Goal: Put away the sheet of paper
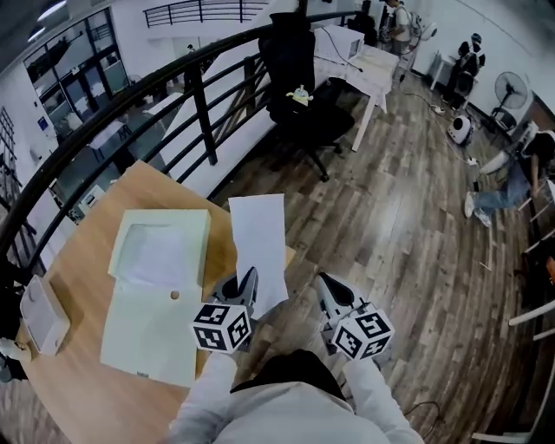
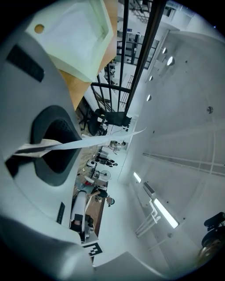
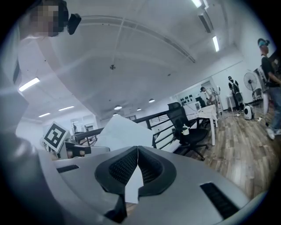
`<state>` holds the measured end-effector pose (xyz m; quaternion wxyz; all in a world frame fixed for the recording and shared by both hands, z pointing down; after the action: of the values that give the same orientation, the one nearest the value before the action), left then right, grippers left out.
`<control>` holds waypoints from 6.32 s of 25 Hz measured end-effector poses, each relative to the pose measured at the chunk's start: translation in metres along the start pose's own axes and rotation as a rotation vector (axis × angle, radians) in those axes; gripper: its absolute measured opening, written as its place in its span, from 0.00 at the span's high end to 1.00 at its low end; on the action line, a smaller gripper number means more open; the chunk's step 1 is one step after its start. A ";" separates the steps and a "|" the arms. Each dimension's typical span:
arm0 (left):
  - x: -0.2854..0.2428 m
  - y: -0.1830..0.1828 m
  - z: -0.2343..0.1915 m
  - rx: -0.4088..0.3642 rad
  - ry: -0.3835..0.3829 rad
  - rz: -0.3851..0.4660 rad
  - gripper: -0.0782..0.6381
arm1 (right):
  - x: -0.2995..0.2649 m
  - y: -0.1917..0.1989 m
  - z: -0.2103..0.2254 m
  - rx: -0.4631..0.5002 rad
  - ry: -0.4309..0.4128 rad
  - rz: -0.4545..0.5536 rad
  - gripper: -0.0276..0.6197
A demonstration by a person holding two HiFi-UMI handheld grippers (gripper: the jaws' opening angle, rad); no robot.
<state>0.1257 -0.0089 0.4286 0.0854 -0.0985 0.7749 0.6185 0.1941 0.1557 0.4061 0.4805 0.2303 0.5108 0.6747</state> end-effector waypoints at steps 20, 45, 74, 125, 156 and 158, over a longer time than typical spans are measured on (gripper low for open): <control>0.013 -0.032 -0.084 0.154 -0.489 0.164 0.87 | -0.176 -0.016 -0.026 0.084 -0.551 -0.213 0.91; 0.200 -0.018 -0.143 0.282 -1.041 0.412 0.87 | -0.233 0.039 -0.161 0.165 -0.976 -0.415 0.91; 0.193 0.071 -0.222 0.560 -0.999 0.360 0.87 | -0.291 0.097 -0.207 0.197 -0.925 -0.539 0.91; 0.156 0.117 -0.271 0.861 -1.019 0.349 0.87 | -0.296 0.099 -0.196 0.188 -0.900 -0.549 0.91; 0.094 0.095 -0.314 0.827 -0.981 0.291 0.87 | -0.305 0.079 -0.152 0.170 -0.801 -0.516 0.91; 0.092 0.094 -0.317 0.826 -0.975 0.290 0.87 | -0.306 0.078 -0.150 0.169 -0.793 -0.512 0.91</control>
<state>0.0088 -0.3022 0.5634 0.3736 0.3395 0.8265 0.2491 0.1736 -0.1857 0.4767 0.7688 0.3748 0.3813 0.3509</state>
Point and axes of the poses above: the fingertips, and each gripper's own axes: x backward along the fingers, z to its right, y out of its underside, the point moved 3 cm from there along x, backward along the fingers, and after that the axes turned 7 degrees about -x, right-handed, at the moved point
